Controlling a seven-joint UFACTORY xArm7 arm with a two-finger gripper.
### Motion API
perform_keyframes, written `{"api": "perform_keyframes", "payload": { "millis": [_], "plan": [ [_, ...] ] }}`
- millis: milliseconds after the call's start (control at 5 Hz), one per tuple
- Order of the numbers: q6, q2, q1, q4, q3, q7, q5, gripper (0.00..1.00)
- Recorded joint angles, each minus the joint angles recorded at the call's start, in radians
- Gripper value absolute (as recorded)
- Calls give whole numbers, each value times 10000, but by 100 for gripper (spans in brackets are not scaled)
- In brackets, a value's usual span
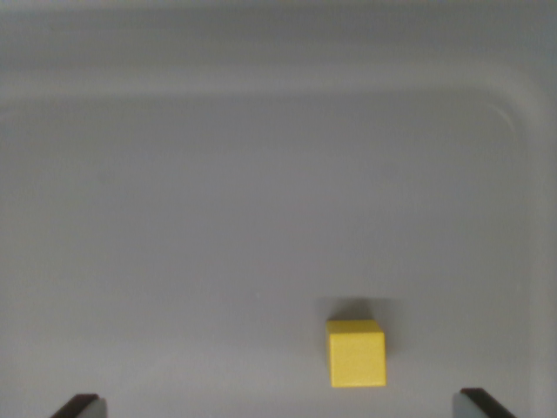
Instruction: Pick yellow cube
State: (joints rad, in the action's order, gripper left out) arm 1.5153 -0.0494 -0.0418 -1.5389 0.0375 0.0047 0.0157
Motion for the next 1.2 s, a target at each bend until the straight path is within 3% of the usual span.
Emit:
{"api": "perform_keyframes", "payload": {
  "millis": [600,1200],
  "plan": [
    [-105,-18,-10,89,-11,-32,-9,0],
    [-481,-81,-44,408,-49,-146,-40,0]
  ]
}}
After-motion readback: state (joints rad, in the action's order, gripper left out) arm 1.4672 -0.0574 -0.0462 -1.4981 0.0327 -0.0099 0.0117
